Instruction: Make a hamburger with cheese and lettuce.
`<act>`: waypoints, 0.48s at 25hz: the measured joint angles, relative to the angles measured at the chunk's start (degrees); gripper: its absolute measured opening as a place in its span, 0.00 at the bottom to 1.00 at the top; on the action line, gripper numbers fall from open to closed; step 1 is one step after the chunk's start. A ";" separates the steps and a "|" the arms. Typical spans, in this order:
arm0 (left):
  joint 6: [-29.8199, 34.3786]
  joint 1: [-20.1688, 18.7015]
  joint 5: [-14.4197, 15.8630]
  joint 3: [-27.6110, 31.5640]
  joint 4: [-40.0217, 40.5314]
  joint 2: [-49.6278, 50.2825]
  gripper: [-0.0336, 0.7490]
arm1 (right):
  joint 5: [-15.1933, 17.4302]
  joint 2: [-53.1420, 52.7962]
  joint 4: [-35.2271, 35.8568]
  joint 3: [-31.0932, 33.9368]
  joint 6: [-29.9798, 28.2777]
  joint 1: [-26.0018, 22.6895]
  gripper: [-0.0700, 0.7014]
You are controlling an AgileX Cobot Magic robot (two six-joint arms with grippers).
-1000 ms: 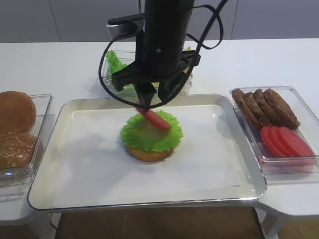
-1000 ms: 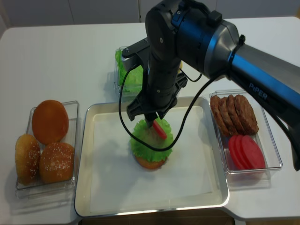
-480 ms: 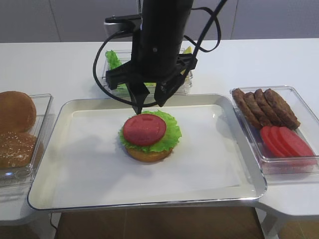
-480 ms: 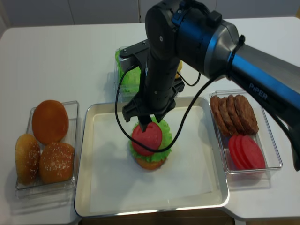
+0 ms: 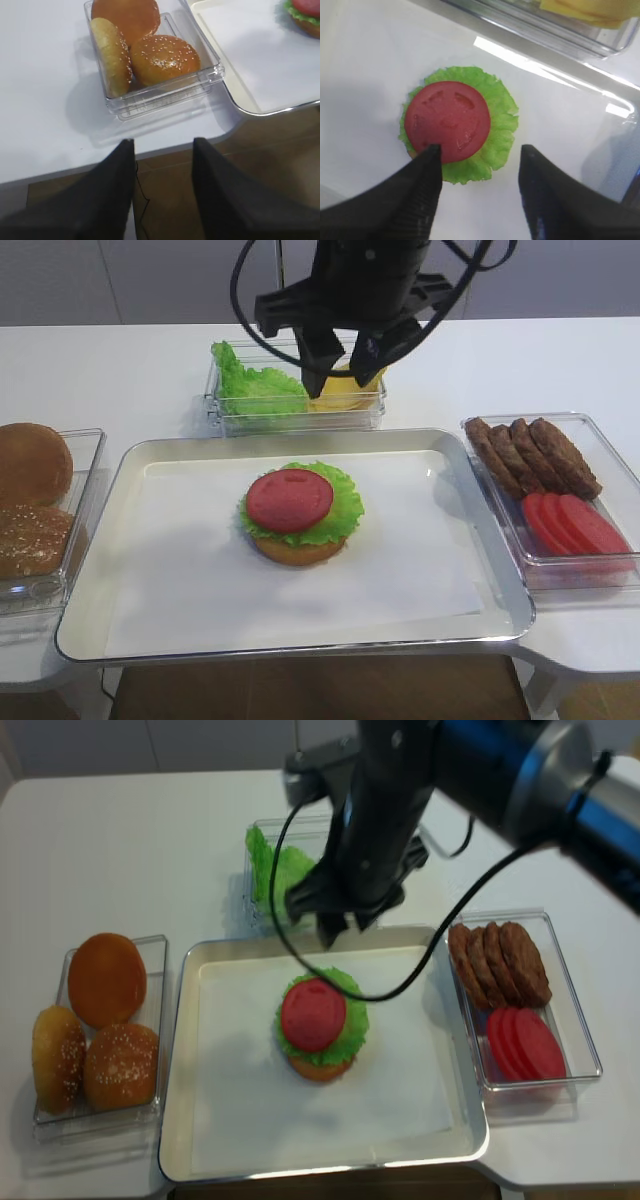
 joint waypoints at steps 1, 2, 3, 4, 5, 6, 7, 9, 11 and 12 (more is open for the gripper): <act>0.00 0.00 0.00 0.00 0.00 0.00 0.41 | 0.00 -0.76 -0.22 0.00 -0.09 -0.36 0.60; 0.00 0.00 0.00 0.00 0.00 0.00 0.41 | 0.00 -1.60 -0.51 0.00 -0.22 -0.85 0.60; 0.00 0.00 0.00 0.00 0.00 0.00 0.41 | 0.00 -2.58 -1.00 0.28 -0.22 -1.34 0.60; 0.00 0.00 0.00 0.00 0.00 0.00 0.41 | 0.00 -3.51 -1.40 1.10 -0.22 -1.85 0.60; 0.00 0.00 0.00 0.00 0.00 0.00 0.41 | 0.00 -4.64 -1.92 2.18 -0.22 -2.24 0.60; 0.00 0.00 0.00 0.00 0.00 0.00 0.41 | 0.00 -5.80 -2.52 3.59 -0.22 -3.00 0.60; 0.00 0.00 0.00 0.00 0.00 0.00 0.41 | 0.11 -6.88 -3.08 4.89 -0.22 -3.80 0.60; 0.00 0.00 0.00 0.00 0.00 0.00 0.41 | 0.12 -8.86 -3.58 8.23 -0.22 -5.60 0.60; 0.00 0.00 0.00 0.00 0.00 0.00 0.41 | 0.12 -10.73 -4.11 10.94 -0.22 -7.74 0.60; 0.00 0.00 0.00 0.00 0.00 0.00 0.41 | 0.12 -11.81 -4.11 12.27 -0.22 -8.64 0.60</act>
